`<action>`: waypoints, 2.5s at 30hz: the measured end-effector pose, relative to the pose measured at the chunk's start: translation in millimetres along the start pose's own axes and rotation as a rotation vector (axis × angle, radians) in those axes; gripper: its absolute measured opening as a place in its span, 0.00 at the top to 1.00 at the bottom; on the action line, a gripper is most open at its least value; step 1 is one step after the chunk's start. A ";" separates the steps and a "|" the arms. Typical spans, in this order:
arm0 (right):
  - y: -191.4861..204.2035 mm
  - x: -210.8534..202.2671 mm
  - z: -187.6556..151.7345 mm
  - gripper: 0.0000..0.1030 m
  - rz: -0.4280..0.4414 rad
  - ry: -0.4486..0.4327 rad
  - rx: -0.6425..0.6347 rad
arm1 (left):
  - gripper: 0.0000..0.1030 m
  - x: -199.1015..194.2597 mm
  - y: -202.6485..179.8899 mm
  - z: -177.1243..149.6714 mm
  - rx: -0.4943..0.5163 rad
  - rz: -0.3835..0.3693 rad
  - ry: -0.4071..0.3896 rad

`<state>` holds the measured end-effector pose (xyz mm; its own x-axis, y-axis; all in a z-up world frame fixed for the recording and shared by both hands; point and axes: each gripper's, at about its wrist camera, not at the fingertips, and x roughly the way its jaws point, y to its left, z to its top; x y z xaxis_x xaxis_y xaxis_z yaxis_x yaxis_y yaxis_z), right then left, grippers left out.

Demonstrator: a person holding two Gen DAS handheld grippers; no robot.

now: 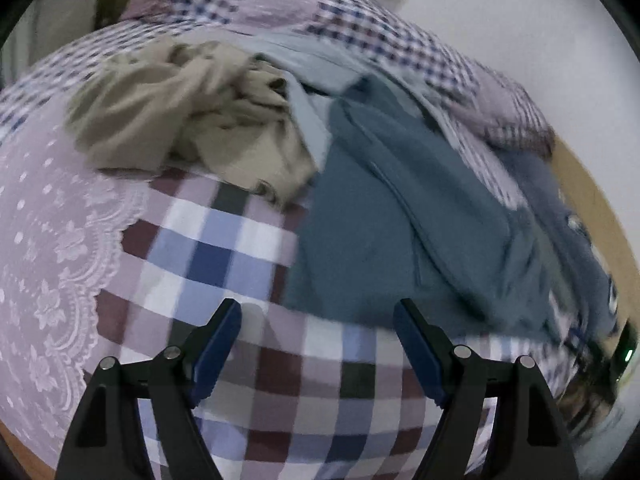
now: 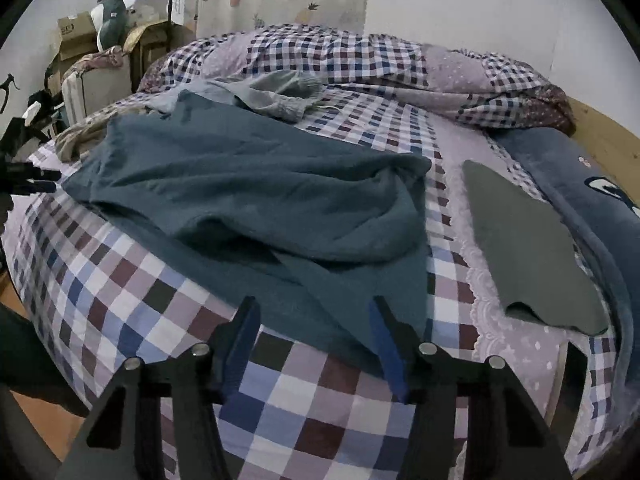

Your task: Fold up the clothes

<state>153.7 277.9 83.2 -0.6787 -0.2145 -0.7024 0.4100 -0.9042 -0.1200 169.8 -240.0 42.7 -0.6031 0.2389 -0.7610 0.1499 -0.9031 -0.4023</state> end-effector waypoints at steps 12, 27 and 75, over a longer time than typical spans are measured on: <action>1.7 15.4 0.7 0.47 -0.005 0.011 -0.010 | 0.72 24.2 -5.1 16.2 -0.050 0.016 0.005; 3.3 20.0 4.4 1.00 -0.169 0.020 -0.061 | 0.97 7.0 16.4 30.4 -0.210 -0.128 -0.074; 0.8 2.4 -22.4 1.00 -0.071 0.081 -0.154 | 1.00 12.7 37.9 32.6 -0.280 -0.090 -0.060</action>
<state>166.1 285.0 65.7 -0.6606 -0.1159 -0.7417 0.4551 -0.8476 -0.2729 142.3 -282.8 34.4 -0.6677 0.2844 -0.6879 0.2989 -0.7440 -0.5977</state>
